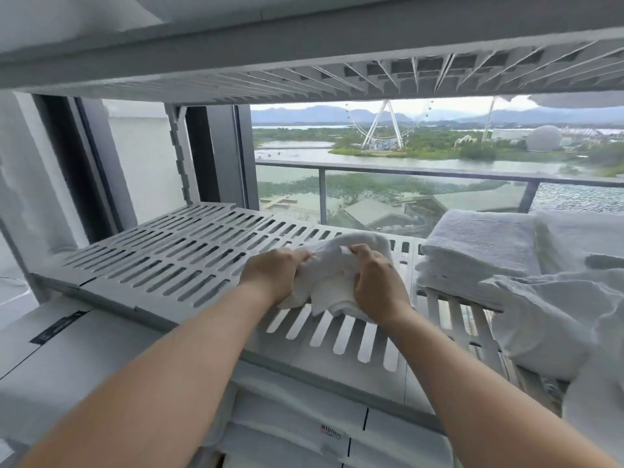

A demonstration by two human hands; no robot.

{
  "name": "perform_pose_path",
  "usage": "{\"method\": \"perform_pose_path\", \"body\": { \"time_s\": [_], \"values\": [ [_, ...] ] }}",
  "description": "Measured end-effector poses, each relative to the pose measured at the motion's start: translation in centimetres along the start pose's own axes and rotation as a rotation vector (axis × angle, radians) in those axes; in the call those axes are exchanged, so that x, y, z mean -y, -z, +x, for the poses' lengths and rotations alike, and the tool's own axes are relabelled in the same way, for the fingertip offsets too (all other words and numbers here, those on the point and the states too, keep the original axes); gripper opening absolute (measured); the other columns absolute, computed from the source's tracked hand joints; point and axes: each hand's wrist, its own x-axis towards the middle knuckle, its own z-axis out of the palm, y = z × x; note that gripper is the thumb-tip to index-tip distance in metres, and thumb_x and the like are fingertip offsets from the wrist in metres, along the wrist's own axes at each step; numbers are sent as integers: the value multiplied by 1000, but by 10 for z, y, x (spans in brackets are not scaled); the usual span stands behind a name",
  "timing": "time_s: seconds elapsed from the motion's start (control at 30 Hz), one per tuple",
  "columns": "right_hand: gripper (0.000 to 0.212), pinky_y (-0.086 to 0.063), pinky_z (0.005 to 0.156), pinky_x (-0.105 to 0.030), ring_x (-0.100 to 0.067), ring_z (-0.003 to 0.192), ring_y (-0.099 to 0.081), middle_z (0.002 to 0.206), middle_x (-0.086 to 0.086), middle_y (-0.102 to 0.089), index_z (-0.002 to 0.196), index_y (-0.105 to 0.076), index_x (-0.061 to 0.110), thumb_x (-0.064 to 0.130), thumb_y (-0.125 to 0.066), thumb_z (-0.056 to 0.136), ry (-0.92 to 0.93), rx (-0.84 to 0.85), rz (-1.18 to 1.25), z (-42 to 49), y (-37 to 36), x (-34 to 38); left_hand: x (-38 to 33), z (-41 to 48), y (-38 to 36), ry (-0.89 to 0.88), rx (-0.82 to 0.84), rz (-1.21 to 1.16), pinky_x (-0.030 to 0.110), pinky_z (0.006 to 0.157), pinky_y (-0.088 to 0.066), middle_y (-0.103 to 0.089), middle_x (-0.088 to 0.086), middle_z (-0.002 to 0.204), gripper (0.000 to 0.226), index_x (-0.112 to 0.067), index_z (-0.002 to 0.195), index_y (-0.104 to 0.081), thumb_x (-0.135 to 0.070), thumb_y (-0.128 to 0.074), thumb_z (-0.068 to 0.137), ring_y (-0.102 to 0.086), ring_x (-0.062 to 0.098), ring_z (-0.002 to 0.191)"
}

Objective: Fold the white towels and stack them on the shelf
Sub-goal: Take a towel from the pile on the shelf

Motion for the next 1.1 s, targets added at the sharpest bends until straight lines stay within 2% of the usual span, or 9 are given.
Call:
{"method": "perform_pose_path", "body": {
  "time_s": [0.13, 0.27, 0.33, 0.4, 0.47, 0.53, 0.63, 0.8, 1.1],
  "values": [
    [58, -50, 86, -38, -33, 107, -60, 118, -11, -64, 136, -51, 19, -3, -44, 84, 33, -2, 23, 21, -22, 3, 26, 16, -12, 29, -18, -4, 32, 68, -48, -65, -5, 123, 49, -47, 135, -47, -18, -42, 95, -65, 24, 98],
    [59, -50, 88, -38, -31, 110, -59, 121, -10, -66, 139, -49, 23, 1, -46, 85, 31, 15, -2, 35, -41, 9, 48, 35, -28, 51, -26, -76, 30, 71, -43, -63, -7, 130, 46, -48, 135, -48, -22, -44, 97, -64, 22, 106],
    [55, -47, 94, -40, -30, 116, -55, 124, -8, -66, 141, -47, 29, 15, -49, 88, -30, 45, -34, 40, -50, 16, 56, 43, -38, 45, 5, -79, 34, 79, -48, -59, -3, 135, 47, -46, 141, -44, -28, -46, 97, -60, 23, 115],
    [50, -43, 99, -44, -28, 123, -51, 129, -4, -64, 141, -43, 33, 41, -49, 92, -114, 86, -72, 46, -58, 25, 65, 52, -45, 20, 85, -55, 40, 92, -50, -54, 3, 141, 56, -45, 148, -36, -42, -51, 94, -53, 25, 125],
    [65, -41, 101, -48, -26, 127, -48, 133, -1, -59, 143, -38, 34, 64, -48, 87, -175, 138, -153, 53, -64, 35, 74, 62, -48, -8, 179, -75, 44, 103, -47, -49, 4, 147, 70, -44, 152, -27, -49, -56, 89, -48, 25, 132],
    [82, -38, 103, -50, -26, 131, -45, 139, -1, -53, 149, -28, 33, 73, -49, 80, -215, 196, -257, 58, -71, 45, 86, 73, -49, -64, 240, -131, 45, 108, -44, -45, 3, 150, 79, -42, 154, -22, -43, -62, 86, -46, 24, 135],
    [86, -36, 105, -50, -26, 131, -43, 138, -3, -49, 151, -22, 33, 66, -52, 78, -287, 203, -343, 62, -85, 57, 102, 88, -53, -147, 266, -143, 42, 109, -43, -48, 4, 149, 80, -41, 156, -19, -34, -60, 87, -48, 24, 133],
    [67, -35, 102, -49, -25, 121, -48, 127, 0, -56, 146, -33, 31, 44, -52, 82, -315, 28, -420, 58, -105, 71, 113, 98, -62, -243, 199, -67, 44, 99, -51, -53, 0, 146, 77, -42, 155, -21, -29, -58, 90, -55, 27, 126],
    [60, -35, 96, -46, -25, 122, -53, 130, 4, -62, 135, -43, 34, 19, -60, 79, -368, -92, -292, 40, -93, 87, 137, 100, -35, -319, 139, -51, 34, 78, -52, -66, 2, 125, 69, -47, 148, -35, -14, -50, 89, -64, 27, 108]
  ]
}}
